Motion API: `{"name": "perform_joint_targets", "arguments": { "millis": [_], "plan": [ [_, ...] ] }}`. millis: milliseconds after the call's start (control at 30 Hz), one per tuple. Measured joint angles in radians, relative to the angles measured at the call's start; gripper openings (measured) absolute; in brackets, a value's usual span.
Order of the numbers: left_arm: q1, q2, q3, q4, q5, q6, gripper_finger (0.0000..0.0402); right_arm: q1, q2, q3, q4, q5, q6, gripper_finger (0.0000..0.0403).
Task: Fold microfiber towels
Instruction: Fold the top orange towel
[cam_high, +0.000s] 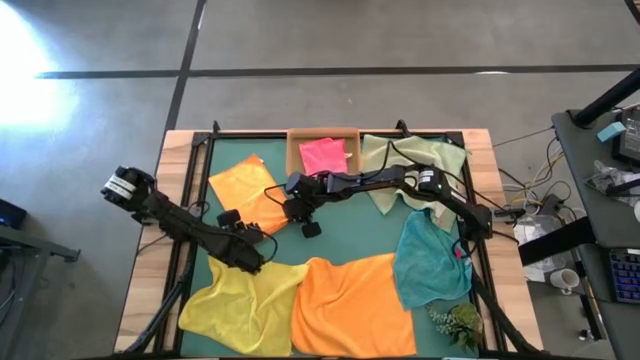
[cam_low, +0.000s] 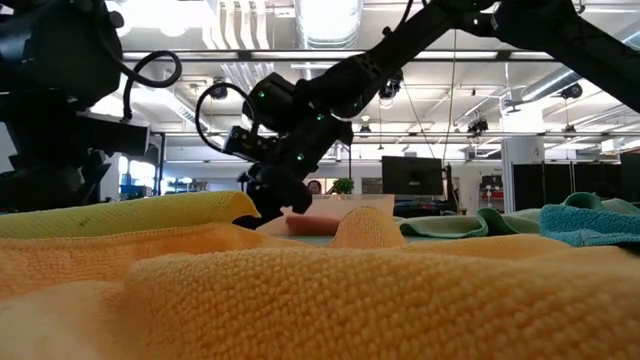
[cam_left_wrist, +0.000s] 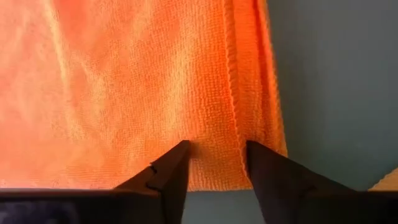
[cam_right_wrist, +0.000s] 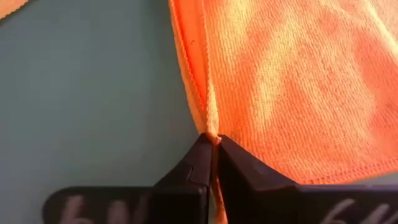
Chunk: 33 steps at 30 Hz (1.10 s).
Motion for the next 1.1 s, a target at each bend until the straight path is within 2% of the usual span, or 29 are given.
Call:
{"name": "perform_joint_targets", "arguments": {
  "millis": [200,233,567,867,1100],
  "plan": [
    [0.0,-0.001,0.0,0.054,0.014,-0.002,0.0022,-0.002,-0.028,-0.003,-0.043,0.011,0.05,0.0009],
    [0.0,-0.001,-0.002,0.068,0.014,-0.002,0.0012,-0.002,-0.032,-0.004,-0.052,0.011,0.052,0.0009],
    [0.001,-0.034,0.02,0.116,0.055,-0.002,0.0001,-0.001,-0.057,-0.004,-0.137,0.032,0.056,0.0009],
    [0.002,-0.166,0.069,0.108,0.064,-0.002,0.0,0.001,-0.092,-0.004,-0.193,0.037,0.143,0.0009],
    [0.002,-0.247,0.085,0.109,0.108,-0.003,0.0,0.016,-0.175,-0.002,-0.333,0.03,0.215,0.0009]
  ]
}}
